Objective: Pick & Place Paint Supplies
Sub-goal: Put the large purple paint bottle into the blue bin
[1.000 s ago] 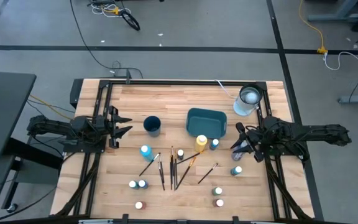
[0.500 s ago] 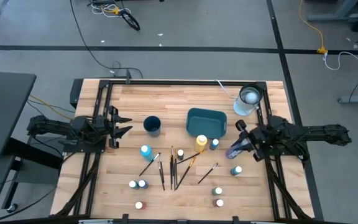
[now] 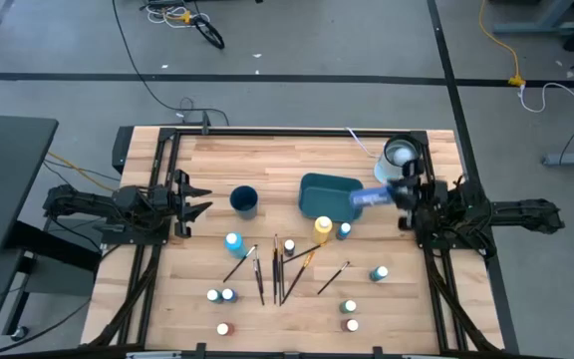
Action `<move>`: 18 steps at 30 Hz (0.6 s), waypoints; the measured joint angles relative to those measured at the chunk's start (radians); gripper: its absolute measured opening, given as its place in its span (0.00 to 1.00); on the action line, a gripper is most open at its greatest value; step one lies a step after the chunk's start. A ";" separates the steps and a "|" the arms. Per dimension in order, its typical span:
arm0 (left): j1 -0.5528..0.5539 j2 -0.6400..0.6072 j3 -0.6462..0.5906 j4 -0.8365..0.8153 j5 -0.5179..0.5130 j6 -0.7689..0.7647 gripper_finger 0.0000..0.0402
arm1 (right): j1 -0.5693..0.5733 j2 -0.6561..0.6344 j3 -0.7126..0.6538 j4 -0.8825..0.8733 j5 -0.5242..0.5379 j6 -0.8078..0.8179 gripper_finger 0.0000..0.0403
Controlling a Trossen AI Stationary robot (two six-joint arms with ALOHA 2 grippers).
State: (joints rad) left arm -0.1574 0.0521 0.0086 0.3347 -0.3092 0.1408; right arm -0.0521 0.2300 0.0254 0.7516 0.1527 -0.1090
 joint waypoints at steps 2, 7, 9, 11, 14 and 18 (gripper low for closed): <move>0.000 0.000 0.000 0.002 -0.004 0.029 0.38 | 0.000 0.021 0.000 0.000 0.065 0.016 0.19; 0.000 0.000 0.000 0.070 -0.039 0.050 0.38 | 0.000 0.132 0.000 0.064 0.120 0.071 0.19; 0.000 0.000 0.000 0.118 -0.043 0.050 0.38 | -0.001 0.189 0.001 0.099 0.187 0.073 0.19; 0.000 0.000 0.000 0.146 -0.030 0.050 0.38 | -0.001 0.247 0.020 0.097 0.230 0.073 0.19; 0.000 0.000 0.019 0.145 -0.014 0.050 0.38 | -0.001 0.337 0.064 0.094 0.264 0.073 0.19; 0.000 0.015 0.058 0.144 -0.013 0.037 0.38 | -0.001 0.457 0.132 0.066 0.323 0.076 0.19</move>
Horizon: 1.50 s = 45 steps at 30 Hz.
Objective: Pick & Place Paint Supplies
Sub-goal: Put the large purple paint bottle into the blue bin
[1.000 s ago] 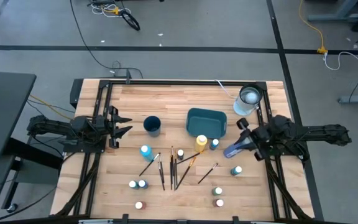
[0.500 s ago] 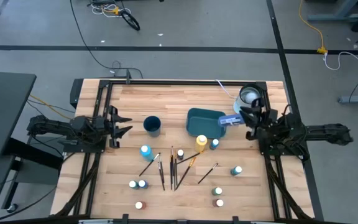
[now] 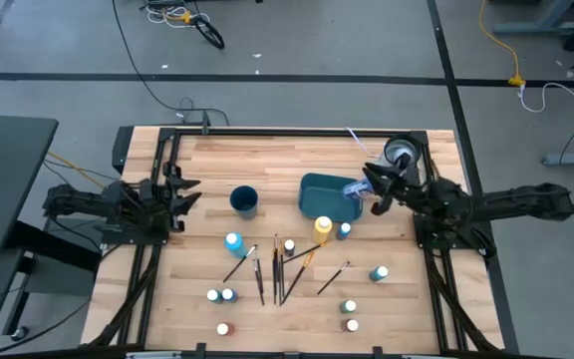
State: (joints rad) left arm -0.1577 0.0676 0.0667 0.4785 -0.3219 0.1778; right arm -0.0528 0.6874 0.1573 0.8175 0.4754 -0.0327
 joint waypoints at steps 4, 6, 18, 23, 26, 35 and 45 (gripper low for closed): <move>0.000 0.063 0.080 -0.093 -0.004 -0.088 0.38 | -0.001 0.120 0.076 -0.114 0.054 0.032 0.19; 0.000 0.115 0.127 -0.149 -0.020 -0.122 0.38 | -0.001 0.189 0.117 -0.173 0.083 0.034 0.19; 0.000 0.446 0.350 -0.255 -0.205 -0.162 0.38 | -0.028 0.524 0.243 -0.224 0.240 0.158 0.19; 0.000 0.511 0.361 -0.263 -0.213 -0.142 0.38 | -0.046 0.581 0.242 -0.223 0.237 0.200 0.19; 0.000 0.539 0.361 -0.261 -0.205 -0.131 0.38 | -0.062 0.596 0.242 -0.234 0.207 0.211 0.19; 0.000 0.561 0.361 -0.247 -0.209 -0.110 0.38 | -0.107 0.626 0.247 -0.223 0.196 0.184 0.20; 0.000 0.561 0.361 -0.247 -0.209 -0.110 0.38 | -0.136 0.628 0.246 -0.223 0.147 0.159 0.21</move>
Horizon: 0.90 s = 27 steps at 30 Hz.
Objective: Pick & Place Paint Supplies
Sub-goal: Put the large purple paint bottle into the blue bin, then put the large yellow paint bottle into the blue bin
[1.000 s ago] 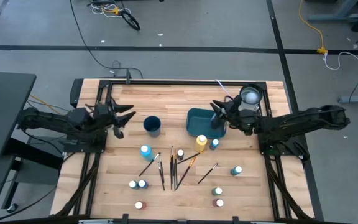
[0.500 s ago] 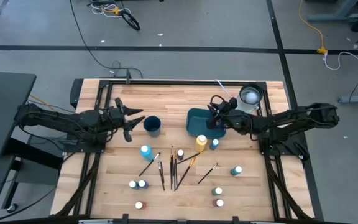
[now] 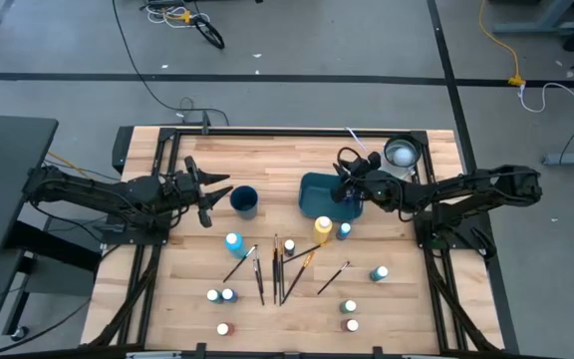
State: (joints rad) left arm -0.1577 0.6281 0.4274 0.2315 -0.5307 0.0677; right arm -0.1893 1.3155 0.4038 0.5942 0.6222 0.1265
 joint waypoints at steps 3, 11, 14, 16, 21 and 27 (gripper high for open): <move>0.000 0.000 0.000 0.000 0.000 0.000 0.38 | 0.000 0.000 -0.001 0.006 -0.006 -0.003 0.21; 0.000 0.000 0.000 0.000 0.000 0.000 0.38 | 0.000 -0.012 -0.005 0.013 -0.013 -0.014 0.34; 0.000 0.000 0.000 0.000 0.000 0.000 0.38 | 0.004 -0.028 -0.008 0.024 -0.013 -0.054 0.40; 0.000 0.000 0.000 -0.001 0.003 0.000 0.38 | 0.010 -0.041 -0.007 0.043 -0.014 -0.081 0.43; 0.000 0.000 0.000 -0.003 0.057 -0.001 0.38 | 0.036 -0.063 -0.007 0.076 -0.017 -0.153 0.48; 0.000 0.000 0.000 -0.018 0.083 -0.027 0.38 | 0.070 -0.089 -0.006 0.200 -0.314 -0.220 0.48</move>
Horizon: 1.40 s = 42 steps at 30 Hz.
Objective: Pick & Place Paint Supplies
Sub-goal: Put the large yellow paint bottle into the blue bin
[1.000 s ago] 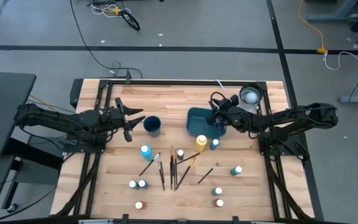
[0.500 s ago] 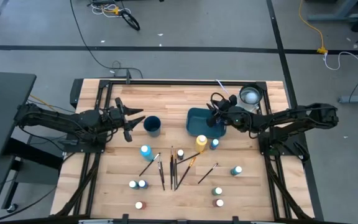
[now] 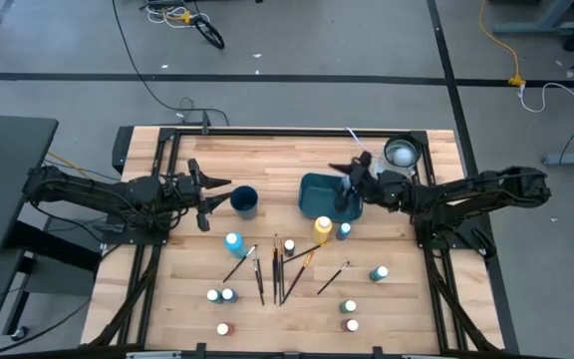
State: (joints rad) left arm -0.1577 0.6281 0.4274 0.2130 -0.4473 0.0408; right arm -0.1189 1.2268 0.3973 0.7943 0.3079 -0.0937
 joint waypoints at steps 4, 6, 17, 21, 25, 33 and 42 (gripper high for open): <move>0.000 0.000 0.000 -0.018 0.000 -0.007 0.38 | 0.020 -0.001 0.004 0.052 -0.204 0.035 0.48; 0.000 0.000 0.000 -0.025 0.000 -0.024 0.38 | 0.035 -0.001 0.028 0.001 -0.267 0.083 0.48; 0.000 0.000 0.000 -0.022 0.000 -0.109 0.38 | 0.201 0.039 0.423 -0.909 -0.247 0.113 0.48; 0.000 0.000 0.000 -0.021 -0.001 -0.112 0.38 | 0.222 0.065 0.449 -1.003 -0.247 0.112 0.48; 0.000 0.000 0.000 -0.021 0.004 -0.115 0.38 | 0.221 0.083 0.452 -1.016 -0.239 0.124 0.48; 0.000 0.000 0.000 -0.020 0.049 -0.116 0.38 | 0.222 0.089 0.448 -1.071 -0.209 0.139 0.48; 0.000 0.000 0.000 -0.021 0.049 -0.114 0.38 | 0.221 0.088 0.450 -1.098 -0.217 0.204 0.38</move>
State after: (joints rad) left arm -0.1574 0.6281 0.4274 0.1925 -0.3981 -0.0730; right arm 0.1020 1.3151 0.8469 -0.3033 0.0908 0.1105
